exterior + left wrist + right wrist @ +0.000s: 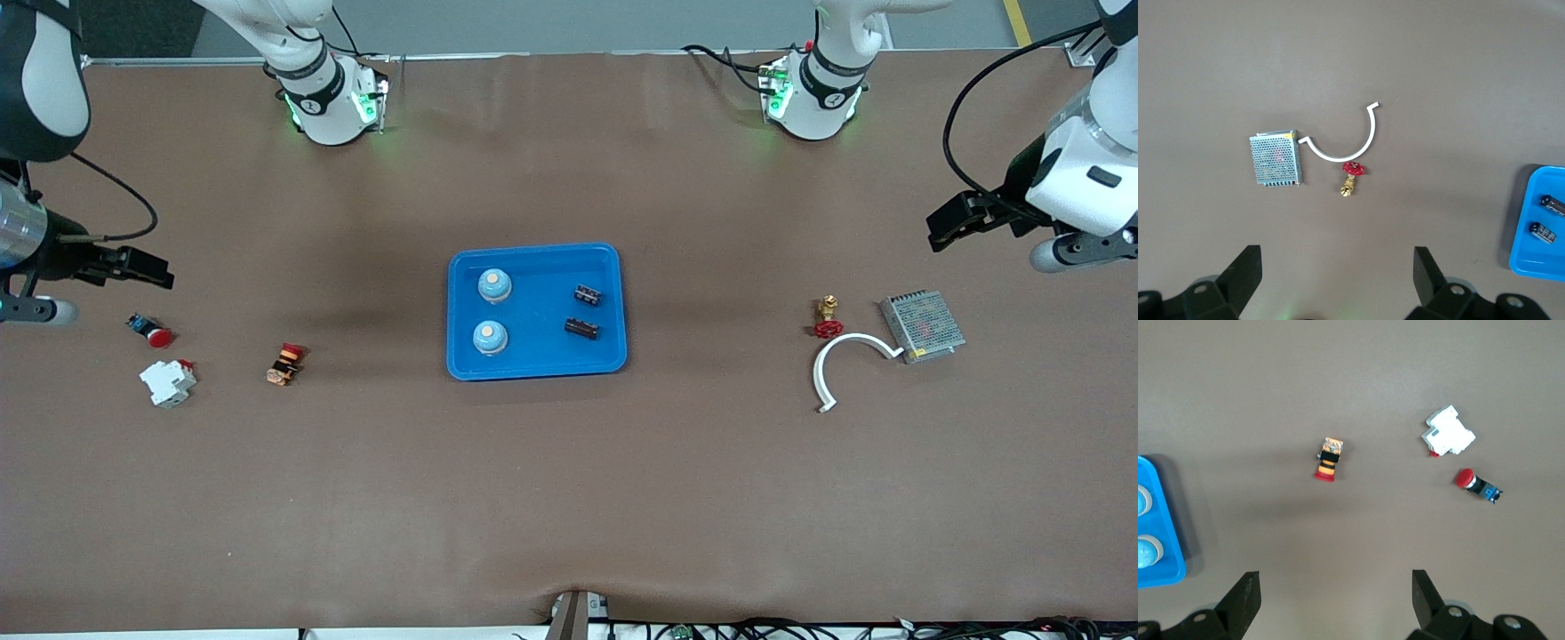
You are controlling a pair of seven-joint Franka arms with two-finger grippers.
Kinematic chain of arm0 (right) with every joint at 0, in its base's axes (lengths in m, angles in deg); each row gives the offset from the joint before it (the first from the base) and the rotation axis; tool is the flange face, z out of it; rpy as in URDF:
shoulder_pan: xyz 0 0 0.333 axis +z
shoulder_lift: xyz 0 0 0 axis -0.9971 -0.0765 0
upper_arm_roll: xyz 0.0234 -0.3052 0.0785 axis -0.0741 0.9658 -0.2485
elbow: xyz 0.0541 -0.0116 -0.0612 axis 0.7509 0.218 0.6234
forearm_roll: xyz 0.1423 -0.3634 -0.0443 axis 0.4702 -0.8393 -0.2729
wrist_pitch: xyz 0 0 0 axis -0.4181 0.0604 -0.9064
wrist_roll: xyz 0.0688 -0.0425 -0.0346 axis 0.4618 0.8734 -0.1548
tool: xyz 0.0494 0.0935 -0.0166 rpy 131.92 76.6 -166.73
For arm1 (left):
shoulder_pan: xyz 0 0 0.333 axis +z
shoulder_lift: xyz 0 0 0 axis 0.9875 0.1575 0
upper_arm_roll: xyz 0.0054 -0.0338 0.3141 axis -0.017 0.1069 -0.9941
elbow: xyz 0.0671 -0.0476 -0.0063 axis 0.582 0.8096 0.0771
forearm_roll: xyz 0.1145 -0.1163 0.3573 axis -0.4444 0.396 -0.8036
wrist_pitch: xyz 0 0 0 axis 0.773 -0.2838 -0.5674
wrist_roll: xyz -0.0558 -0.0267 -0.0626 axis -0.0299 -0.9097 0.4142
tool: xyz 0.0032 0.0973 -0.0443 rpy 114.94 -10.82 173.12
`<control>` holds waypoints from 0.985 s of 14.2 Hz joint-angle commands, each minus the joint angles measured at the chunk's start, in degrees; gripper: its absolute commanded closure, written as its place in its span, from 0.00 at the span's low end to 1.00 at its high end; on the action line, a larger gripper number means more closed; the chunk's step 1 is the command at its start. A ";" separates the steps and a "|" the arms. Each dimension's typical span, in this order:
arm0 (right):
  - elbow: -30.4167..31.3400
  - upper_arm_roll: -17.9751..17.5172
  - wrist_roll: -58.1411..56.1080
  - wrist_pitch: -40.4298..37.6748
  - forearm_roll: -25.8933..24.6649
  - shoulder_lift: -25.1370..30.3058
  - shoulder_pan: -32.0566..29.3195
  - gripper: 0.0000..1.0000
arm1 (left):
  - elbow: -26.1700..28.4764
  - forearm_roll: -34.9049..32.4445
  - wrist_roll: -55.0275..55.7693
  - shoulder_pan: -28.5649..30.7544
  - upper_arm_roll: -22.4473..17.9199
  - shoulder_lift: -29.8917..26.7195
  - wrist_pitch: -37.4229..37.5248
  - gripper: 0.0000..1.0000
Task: Place electrolytic capacitor and blue bell in tray
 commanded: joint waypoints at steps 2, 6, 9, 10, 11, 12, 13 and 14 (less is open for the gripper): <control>4.09 -0.13 -0.37 -0.33 0.18 4.96 2.23 0.00 | 4.95 1.01 -1.84 -0.36 -1.82 -4.46 -1.42 0.00; 3.74 -0.04 -0.02 0.37 0.18 4.97 5.48 0.00 | 5.04 1.01 -1.84 -0.10 -2.18 -4.90 -2.12 0.00; 3.30 0.13 2.08 0.72 0.18 4.88 7.16 0.00 | 7.76 1.97 -1.75 -0.27 -2.09 -7.45 -4.40 0.00; 3.13 0.48 2.88 0.89 0.09 4.79 8.12 0.00 | 7.77 1.98 -1.75 -0.19 -2.01 -7.19 -4.41 0.00; 3.04 0.75 2.88 1.16 0.00 4.79 8.56 0.00 | 7.68 2.24 -1.75 -0.19 -2.00 -7.10 -4.41 0.00; 3.04 0.92 2.97 1.51 0.00 4.79 8.74 0.00 | 7.68 2.33 -1.84 -0.10 -2.00 -6.92 -4.41 0.00; 3.04 0.93 2.97 1.86 0.00 4.70 8.74 0.00 | 7.59 2.33 -1.84 -0.19 -2.00 -6.83 -4.41 0.00; 3.04 0.93 2.97 2.21 0.00 4.61 8.74 0.00 | 7.25 2.33 -1.93 -0.10 -2.00 -6.92 -4.23 0.00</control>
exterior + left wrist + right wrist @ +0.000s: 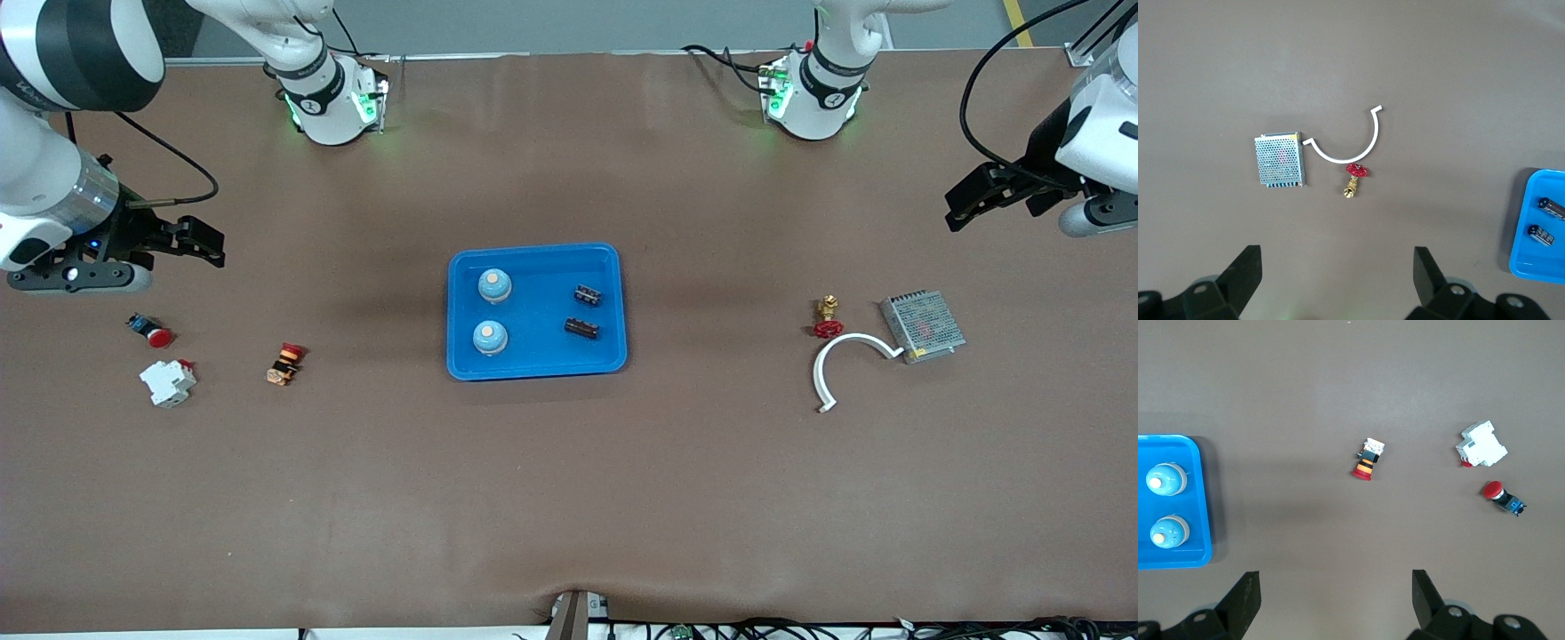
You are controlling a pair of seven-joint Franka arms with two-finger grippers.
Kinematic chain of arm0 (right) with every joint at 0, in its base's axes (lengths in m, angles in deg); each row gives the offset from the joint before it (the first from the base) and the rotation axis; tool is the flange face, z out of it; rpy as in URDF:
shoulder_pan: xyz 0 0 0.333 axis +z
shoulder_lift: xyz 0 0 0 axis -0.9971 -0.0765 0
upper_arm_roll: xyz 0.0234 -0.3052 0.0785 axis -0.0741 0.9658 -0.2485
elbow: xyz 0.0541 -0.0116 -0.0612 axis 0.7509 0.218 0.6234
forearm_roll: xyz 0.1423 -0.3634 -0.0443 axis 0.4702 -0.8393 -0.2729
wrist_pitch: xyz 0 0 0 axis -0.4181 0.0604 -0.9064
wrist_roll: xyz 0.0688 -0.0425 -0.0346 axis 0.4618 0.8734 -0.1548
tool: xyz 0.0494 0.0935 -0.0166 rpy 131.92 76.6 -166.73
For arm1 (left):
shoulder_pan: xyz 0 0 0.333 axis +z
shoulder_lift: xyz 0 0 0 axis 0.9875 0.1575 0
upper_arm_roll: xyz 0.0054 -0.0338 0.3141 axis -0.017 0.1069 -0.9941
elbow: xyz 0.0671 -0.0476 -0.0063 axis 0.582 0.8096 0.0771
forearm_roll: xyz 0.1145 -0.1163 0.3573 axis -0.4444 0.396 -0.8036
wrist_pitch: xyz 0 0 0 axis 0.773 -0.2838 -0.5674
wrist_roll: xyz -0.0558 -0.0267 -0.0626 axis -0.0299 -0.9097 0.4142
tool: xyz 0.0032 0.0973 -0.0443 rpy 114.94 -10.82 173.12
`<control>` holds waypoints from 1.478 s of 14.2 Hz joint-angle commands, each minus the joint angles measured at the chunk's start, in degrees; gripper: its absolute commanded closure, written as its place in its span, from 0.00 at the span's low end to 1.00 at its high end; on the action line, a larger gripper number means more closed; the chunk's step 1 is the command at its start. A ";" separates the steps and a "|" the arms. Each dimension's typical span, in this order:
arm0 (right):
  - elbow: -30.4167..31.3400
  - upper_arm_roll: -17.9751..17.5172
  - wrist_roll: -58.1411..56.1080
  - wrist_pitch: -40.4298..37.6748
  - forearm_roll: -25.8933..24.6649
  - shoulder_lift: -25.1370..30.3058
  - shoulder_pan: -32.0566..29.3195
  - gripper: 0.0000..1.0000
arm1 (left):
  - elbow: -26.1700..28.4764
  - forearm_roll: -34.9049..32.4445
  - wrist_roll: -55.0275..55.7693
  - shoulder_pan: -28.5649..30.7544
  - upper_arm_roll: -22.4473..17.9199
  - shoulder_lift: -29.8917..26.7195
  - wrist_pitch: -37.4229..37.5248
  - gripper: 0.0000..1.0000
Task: Place electrolytic capacitor and blue bell in tray
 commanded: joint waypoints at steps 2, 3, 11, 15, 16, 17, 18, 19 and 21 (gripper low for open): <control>-0.63 0.86 1.00 0.50 -0.03 0.49 0.75 0.00 | 0.81 1.30 -1.41 -0.07 -0.50 -1.44 -0.52 0.00; -0.73 0.86 1.00 0.59 -0.03 0.49 0.75 0.00 | 0.72 1.30 -1.41 -0.07 -0.50 -1.44 -0.08 0.00; -0.73 11.57 2.31 1.29 0.15 0.05 11.28 0.00 | 1.16 1.56 -5.02 2.13 -0.50 -1.53 1.59 0.00; -0.73 11.58 2.31 1.55 0.24 -0.12 11.12 0.00 | 1.69 1.83 -5.10 2.04 -0.32 -1.79 1.68 0.00; -0.73 11.58 2.40 1.90 0.24 -0.30 10.86 0.00 | 1.95 1.83 -5.10 2.04 -0.15 -1.96 1.68 0.00; -0.73 11.50 2.31 1.90 0.32 -0.39 10.59 0.00 | 2.04 1.91 -5.19 2.13 -0.06 -2.05 1.68 0.00; -0.73 11.32 2.31 1.99 0.41 -0.39 9.89 0.00 | 2.04 1.91 -5.89 2.21 -0.15 -2.23 1.86 0.00; -0.73 10.19 2.31 1.99 0.41 -0.39 8.84 0.00 | 2.04 1.91 -6.33 2.21 -0.23 -2.58 2.29 0.00; -0.73 8.16 2.31 2.08 0.41 -0.47 6.99 0.00 | 2.04 1.91 -6.33 2.39 -0.41 -2.58 2.30 0.00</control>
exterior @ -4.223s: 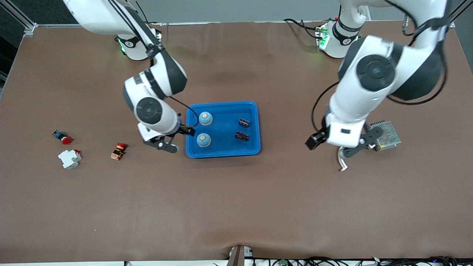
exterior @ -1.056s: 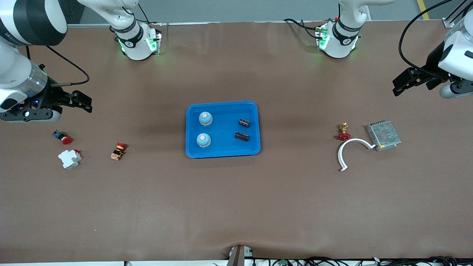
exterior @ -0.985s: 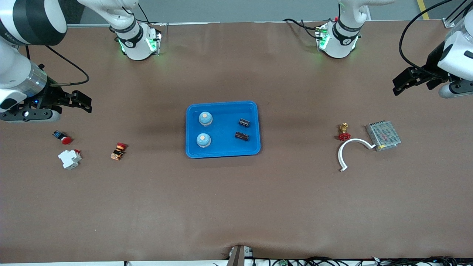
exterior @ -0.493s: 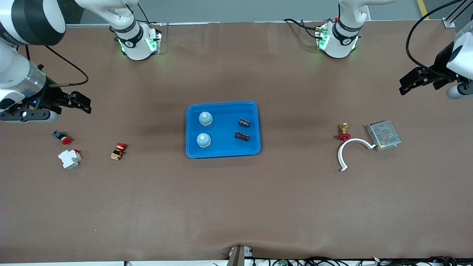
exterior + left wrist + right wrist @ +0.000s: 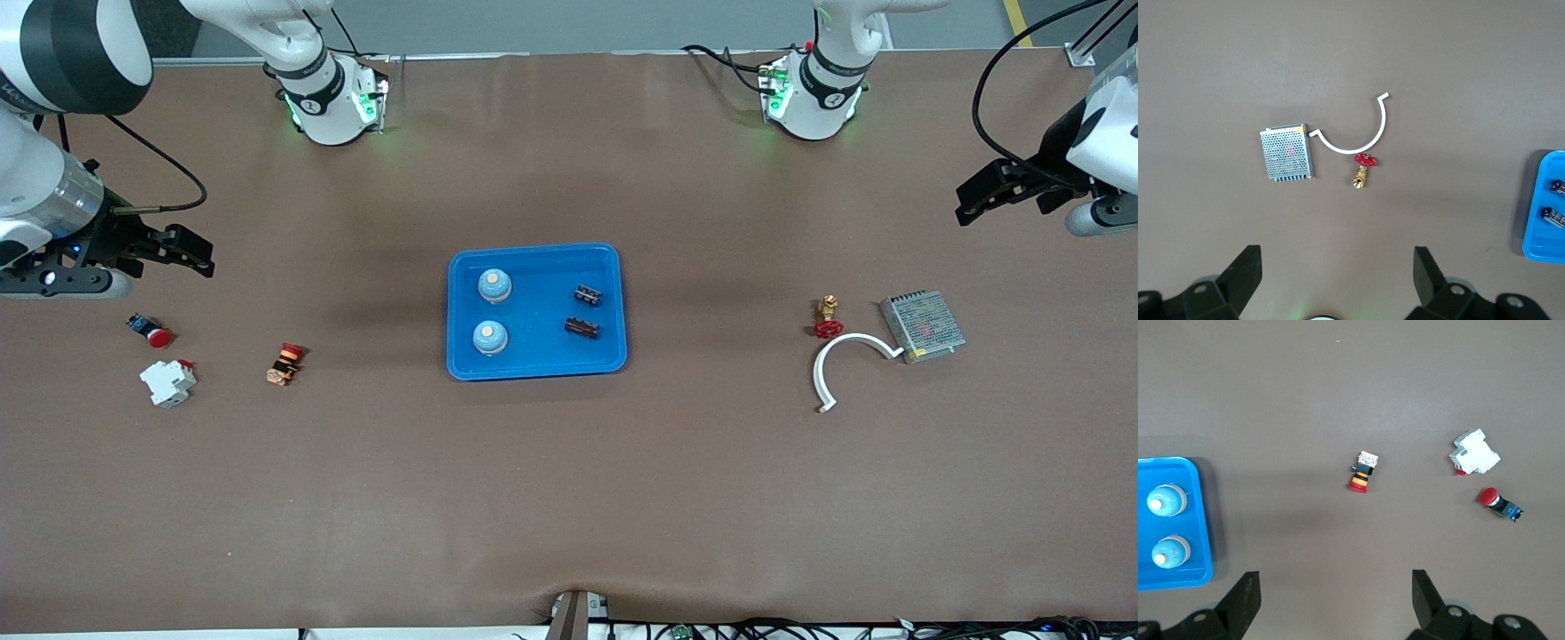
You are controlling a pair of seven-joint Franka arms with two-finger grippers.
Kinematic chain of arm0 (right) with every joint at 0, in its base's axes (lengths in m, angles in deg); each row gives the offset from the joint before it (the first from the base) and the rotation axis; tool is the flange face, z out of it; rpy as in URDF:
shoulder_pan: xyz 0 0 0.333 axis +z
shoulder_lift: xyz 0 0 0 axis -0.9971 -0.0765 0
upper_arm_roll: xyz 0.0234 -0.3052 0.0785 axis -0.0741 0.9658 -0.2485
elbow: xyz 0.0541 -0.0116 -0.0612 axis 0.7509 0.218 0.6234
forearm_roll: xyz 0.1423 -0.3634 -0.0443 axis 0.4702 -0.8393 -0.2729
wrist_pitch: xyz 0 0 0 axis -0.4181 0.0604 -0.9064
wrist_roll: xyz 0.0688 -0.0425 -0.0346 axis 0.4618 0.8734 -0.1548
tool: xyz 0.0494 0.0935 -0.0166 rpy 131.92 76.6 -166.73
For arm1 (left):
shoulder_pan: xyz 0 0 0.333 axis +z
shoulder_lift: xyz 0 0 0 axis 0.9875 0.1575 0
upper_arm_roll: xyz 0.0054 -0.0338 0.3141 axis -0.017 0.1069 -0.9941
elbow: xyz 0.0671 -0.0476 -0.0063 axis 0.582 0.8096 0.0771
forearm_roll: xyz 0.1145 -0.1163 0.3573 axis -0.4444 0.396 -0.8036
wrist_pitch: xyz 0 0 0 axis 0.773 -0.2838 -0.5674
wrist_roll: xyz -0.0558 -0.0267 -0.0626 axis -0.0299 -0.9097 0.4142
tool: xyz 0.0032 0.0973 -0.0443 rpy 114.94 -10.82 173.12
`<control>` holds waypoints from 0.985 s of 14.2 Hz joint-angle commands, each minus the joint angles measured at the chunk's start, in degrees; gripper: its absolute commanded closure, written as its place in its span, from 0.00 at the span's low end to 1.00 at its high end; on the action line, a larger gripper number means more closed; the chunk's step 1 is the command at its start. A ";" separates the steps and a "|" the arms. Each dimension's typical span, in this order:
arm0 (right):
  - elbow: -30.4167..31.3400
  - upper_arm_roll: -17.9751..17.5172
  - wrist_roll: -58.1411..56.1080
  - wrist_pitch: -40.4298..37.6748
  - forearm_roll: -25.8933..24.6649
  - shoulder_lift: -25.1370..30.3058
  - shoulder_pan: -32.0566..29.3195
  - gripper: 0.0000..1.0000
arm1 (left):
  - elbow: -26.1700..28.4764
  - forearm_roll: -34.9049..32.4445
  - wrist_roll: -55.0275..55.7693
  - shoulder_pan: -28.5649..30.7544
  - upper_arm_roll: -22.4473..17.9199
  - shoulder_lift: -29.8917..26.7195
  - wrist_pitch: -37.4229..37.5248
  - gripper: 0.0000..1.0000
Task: Place electrolytic capacitor and blue bell in tray
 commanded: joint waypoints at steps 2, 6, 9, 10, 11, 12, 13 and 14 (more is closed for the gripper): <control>-0.24 -2.22 0.85 0.23 0.41 -0.06 -2.16 0.00 | 1.10 1.35 -1.54 0.21 0.07 -1.61 0.32 0.00; -0.50 -2.22 0.85 0.84 0.32 -0.15 -2.60 0.00 | 1.01 1.26 -3.20 0.74 -0.28 -1.78 0.76 0.00; -2.51 -2.22 0.85 0.76 0.41 -0.59 -2.51 0.00 | 0.40 1.17 -3.30 0.74 -0.28 -1.61 0.76 0.00; -3.39 -2.22 0.94 0.58 0.50 -0.59 -2.51 0.00 | 0.31 1.17 -3.30 0.74 -0.28 -1.61 0.76 0.00; -4.79 -2.22 1.03 0.23 0.50 -0.59 -2.42 0.00 | 0.30 1.00 -3.30 0.74 -0.28 -1.61 0.76 0.00; -6.11 -2.22 0.77 0.05 0.50 -0.59 -2.42 0.00 | 0.30 0.99 -3.30 0.74 -0.19 -1.61 0.76 0.00; -7.61 -2.22 0.68 -0.12 0.58 -0.68 -2.33 0.00 | 0.22 0.91 -3.30 0.74 -0.19 -1.70 0.76 0.00; -9.45 -2.22 0.67 -1.26 0.58 -0.68 -2.25 0.00 | 0.22 0.91 -3.21 0.74 -0.10 -1.78 0.76 0.00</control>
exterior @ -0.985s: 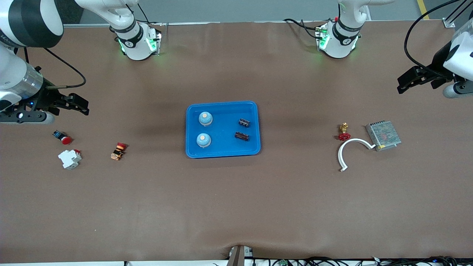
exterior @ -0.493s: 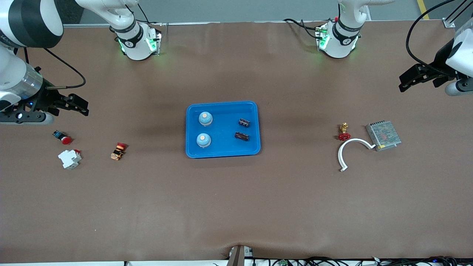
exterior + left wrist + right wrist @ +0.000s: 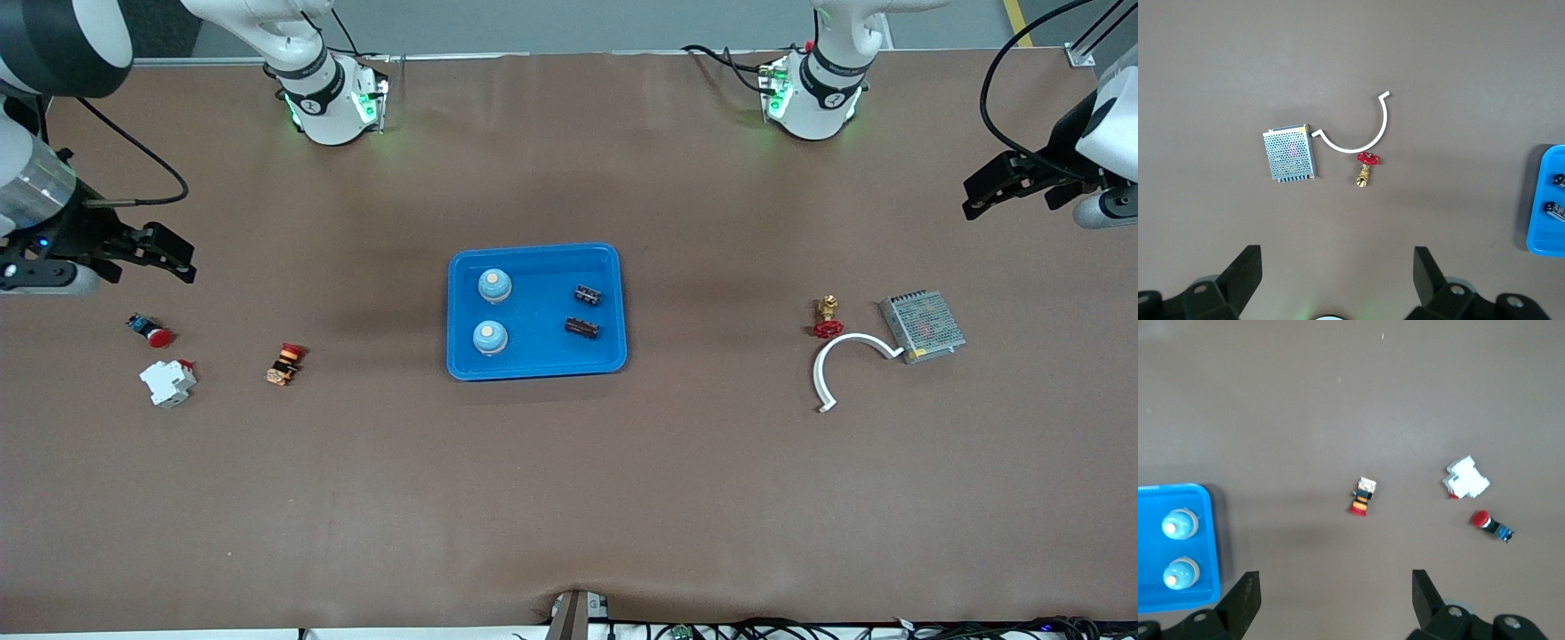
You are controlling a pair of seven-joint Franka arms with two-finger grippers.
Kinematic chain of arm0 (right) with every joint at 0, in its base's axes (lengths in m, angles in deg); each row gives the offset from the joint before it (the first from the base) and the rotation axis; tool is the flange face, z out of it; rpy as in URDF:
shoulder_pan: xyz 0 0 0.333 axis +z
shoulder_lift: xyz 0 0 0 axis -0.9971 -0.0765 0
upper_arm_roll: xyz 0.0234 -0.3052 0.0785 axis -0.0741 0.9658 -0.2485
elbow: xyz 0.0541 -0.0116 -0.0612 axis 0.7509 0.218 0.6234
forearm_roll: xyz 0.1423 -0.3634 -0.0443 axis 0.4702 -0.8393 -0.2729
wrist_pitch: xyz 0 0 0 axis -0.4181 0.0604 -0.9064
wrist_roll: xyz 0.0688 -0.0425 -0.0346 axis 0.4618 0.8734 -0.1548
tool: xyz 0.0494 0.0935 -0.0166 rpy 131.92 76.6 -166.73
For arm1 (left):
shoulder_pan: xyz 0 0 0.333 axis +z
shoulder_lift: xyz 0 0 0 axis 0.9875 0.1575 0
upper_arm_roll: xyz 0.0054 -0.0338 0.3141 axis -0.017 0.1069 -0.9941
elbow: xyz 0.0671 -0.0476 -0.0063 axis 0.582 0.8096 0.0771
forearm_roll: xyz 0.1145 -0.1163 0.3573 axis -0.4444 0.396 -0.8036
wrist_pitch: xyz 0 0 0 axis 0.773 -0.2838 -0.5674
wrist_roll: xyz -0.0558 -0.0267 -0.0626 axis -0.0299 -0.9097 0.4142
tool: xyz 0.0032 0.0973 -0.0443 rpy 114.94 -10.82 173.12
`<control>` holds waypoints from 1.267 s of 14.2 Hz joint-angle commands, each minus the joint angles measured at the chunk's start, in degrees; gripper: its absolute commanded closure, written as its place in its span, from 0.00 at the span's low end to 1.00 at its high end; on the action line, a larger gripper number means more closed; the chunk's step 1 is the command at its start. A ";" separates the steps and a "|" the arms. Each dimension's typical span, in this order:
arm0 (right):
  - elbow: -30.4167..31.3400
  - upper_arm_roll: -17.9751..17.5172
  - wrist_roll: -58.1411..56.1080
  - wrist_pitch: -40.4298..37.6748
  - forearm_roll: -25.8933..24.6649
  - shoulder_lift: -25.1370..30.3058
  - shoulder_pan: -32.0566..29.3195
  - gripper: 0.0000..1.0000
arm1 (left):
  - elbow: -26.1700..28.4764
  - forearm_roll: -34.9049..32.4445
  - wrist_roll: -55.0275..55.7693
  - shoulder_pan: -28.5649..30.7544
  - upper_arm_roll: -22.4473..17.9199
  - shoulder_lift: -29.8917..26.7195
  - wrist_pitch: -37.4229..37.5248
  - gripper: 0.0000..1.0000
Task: Place electrolytic capacitor and blue bell in tray
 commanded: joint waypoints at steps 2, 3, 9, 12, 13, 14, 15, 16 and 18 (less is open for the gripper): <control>-9.55 -0.97 0.42 -6.51 0.55 -1.70 -0.86 0.00 | 0.15 0.99 -1.28 0.45 0.20 -1.44 0.60 0.00; -12.36 -0.97 0.51 -8.36 0.55 -2.76 -0.86 0.00 | 0.15 0.99 -1.28 0.45 0.20 -1.44 0.68 0.00; -15.46 -0.97 1.04 -9.78 0.55 -3.73 -0.78 0.00 | 0.15 0.99 -1.36 0.36 0.37 -1.18 1.04 0.00; -15.55 -0.97 1.04 -9.78 0.55 -3.64 -0.78 0.00 | 0.06 0.90 -1.28 0.18 0.37 -0.83 1.04 0.00; -15.55 -0.97 1.04 -9.78 0.55 -3.73 -0.78 0.00 | 0.06 0.73 -1.28 0.18 0.37 -0.74 1.04 0.00; -15.55 -0.97 0.95 -9.78 0.55 -3.65 -0.78 0.00 | -0.20 0.73 -1.28 0.27 0.37 -0.74 1.04 0.00; -15.55 -0.97 1.04 -9.78 0.55 -3.64 -0.69 0.00 | -0.46 0.73 -1.28 0.36 0.37 -0.65 1.04 0.00; -15.55 -0.97 1.04 -9.78 0.55 -3.64 -0.60 0.00 | -0.55 0.73 -1.19 0.36 0.37 -0.65 1.04 0.00; -15.46 -0.88 0.86 -10.13 0.55 -3.56 -0.77 0.00 | -0.81 0.64 -1.10 0.27 0.37 -0.48 1.04 0.00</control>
